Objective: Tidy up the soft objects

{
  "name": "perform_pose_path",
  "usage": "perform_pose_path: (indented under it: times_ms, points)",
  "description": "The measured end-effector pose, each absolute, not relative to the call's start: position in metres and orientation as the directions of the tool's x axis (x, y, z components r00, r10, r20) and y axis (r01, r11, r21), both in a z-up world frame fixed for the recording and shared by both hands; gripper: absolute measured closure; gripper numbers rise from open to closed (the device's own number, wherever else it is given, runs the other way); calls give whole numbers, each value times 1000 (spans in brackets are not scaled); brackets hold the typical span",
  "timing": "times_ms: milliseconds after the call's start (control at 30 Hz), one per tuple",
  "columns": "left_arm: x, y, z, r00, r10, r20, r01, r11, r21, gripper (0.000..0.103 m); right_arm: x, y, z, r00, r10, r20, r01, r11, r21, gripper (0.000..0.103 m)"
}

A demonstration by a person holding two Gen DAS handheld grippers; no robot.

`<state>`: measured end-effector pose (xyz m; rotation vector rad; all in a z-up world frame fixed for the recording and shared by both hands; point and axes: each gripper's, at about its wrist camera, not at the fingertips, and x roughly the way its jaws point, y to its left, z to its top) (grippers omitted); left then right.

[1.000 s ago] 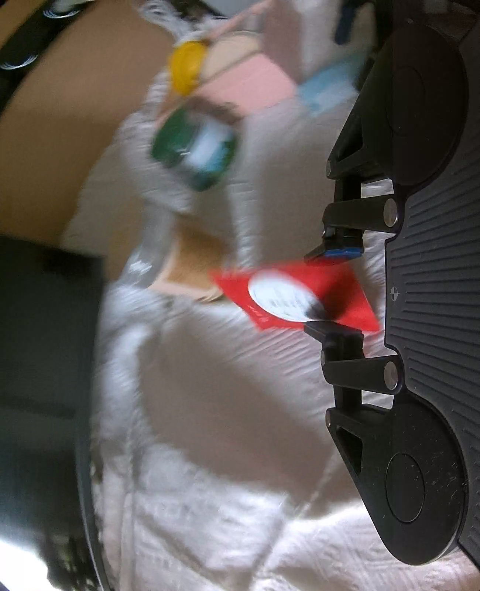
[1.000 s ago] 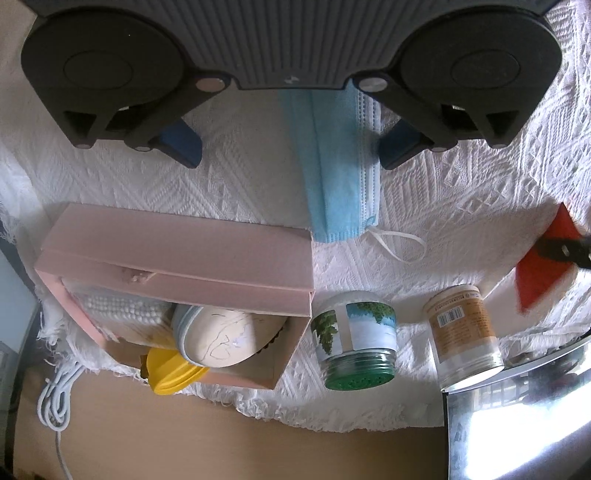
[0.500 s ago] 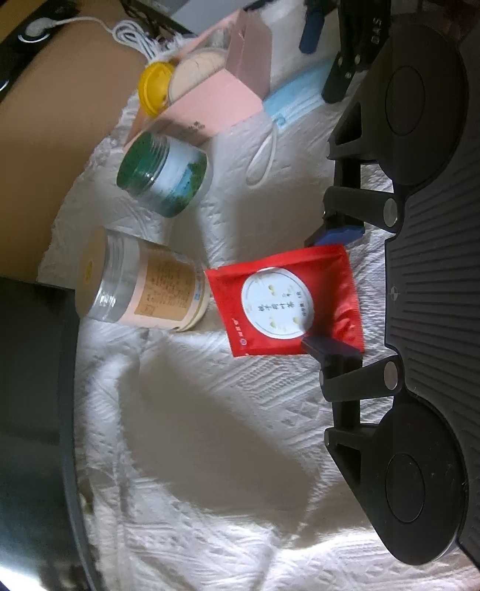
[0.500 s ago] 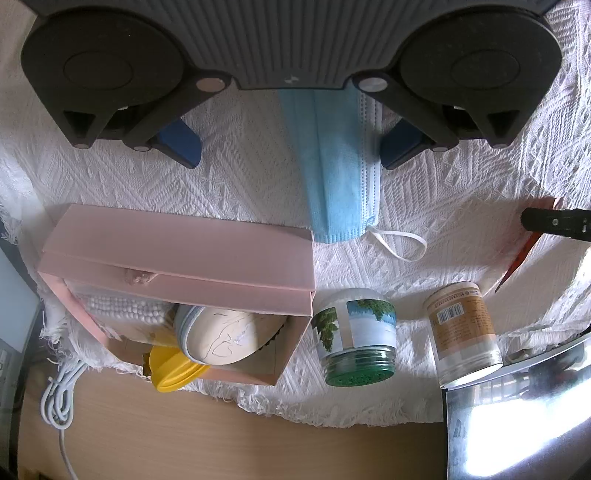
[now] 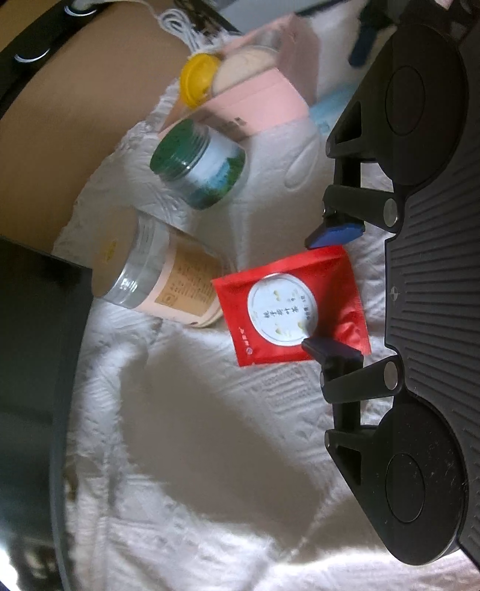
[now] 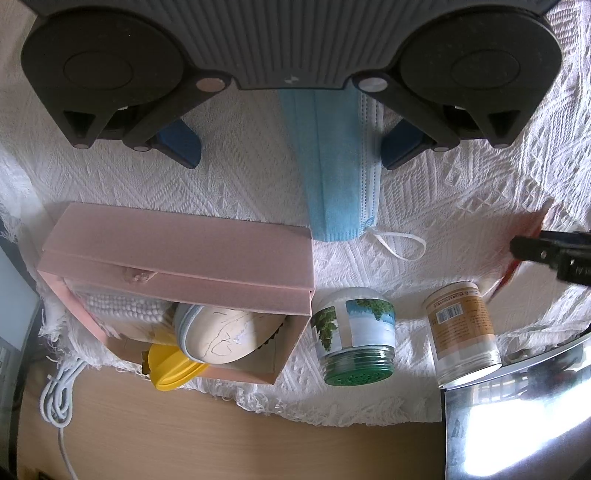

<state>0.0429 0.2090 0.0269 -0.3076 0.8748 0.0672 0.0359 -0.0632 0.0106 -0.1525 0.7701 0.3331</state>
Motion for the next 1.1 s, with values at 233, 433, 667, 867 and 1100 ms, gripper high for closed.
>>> perform_pose_path:
  times_ms: [233,433,667,867,1100]
  points:
    - [41,195,25,598,-202,-776,11,970,-243,46,36,-64,11,668,242,-703,-352,936,-12,0]
    - [51,195,27,653,-57,-755,-144,970,-198,47,36,-64,11,668,243,-704,-352,936,-11,0]
    - [66,181,16,626,-69,-777,-80,985,-152,43,35,-64,11,668,245,-703,-353,936,-9,0]
    - [53,156,13,618,-98,-780,91,994,-53,43,36,-65,11,667,250,-702,-356,934,-6,0]
    - [49,161,9,655,-12,-756,27,1000,7,38,35,-65,11,667,249,-703,-355,935,-5,0]
